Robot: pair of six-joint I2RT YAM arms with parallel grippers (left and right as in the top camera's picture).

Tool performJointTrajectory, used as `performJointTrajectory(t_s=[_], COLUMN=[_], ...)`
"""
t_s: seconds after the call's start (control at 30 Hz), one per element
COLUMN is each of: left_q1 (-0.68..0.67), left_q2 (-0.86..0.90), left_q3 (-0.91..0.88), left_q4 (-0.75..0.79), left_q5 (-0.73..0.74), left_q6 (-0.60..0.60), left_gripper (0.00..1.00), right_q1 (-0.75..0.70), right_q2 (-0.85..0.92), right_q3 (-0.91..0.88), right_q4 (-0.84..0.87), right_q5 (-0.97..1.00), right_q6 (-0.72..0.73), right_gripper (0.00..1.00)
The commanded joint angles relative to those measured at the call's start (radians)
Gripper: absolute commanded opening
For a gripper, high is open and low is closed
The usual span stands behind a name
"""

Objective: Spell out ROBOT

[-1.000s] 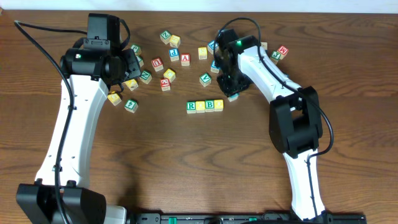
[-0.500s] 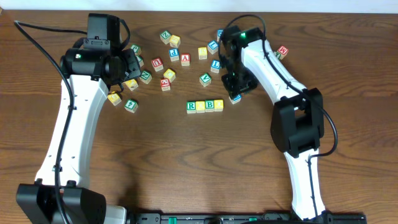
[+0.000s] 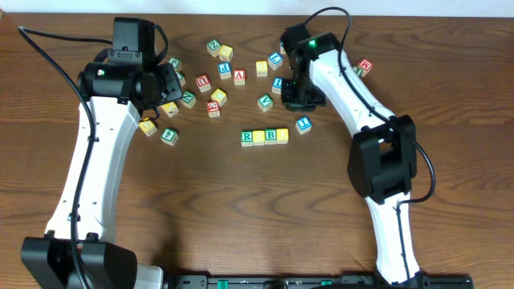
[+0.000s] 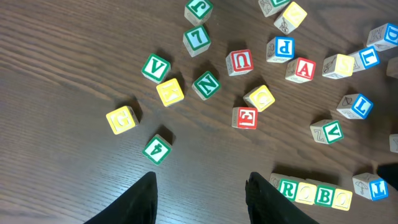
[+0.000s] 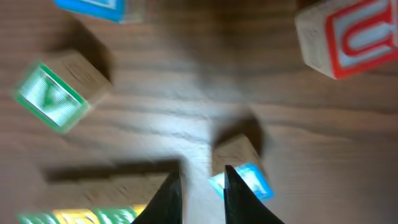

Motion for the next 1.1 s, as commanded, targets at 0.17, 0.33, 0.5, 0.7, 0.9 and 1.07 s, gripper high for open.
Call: performJointTrajectory(t_s=[0.17,0.33,0.5,0.7,0.9,1.07], left_q1=[0.002,0.002,0.002,0.002,0.002,0.002], left_q2=[0.006,0.006,0.006,0.006,0.006,0.006], left_q3=[-0.015,-0.015,-0.015,-0.015,-0.015,-0.015], left_q4=[-0.014,-0.014,-0.014,-0.014,-0.014,-0.014], left_q5=[-0.002,-0.002,-0.002,-0.002,-0.002,-0.002], left_q6=[0.01,0.01,0.01,0.01,0.01,0.01], left_gripper=[0.45,0.46,0.46,0.46,0.46,0.46], right_q1=[0.049,0.046,0.042,0.039,0.019,-0.001], right_q2=[-0.008,-0.008,-0.008,-0.008,-0.008,-0.008], right_q3=[-0.086,-0.138,-0.142,-0.142,-0.142,-0.142], right_q4=[0.068,0.069,0.045,-0.037,-0.099,-0.109], right_q5=[0.039,0.065,0.064,0.072,0.122,0.125], right_q6=[0.152,0.168,0.167,0.116,0.027,-0.08], right_gripper=[0.15,0.09,0.05,0.08,0.14,0.16])
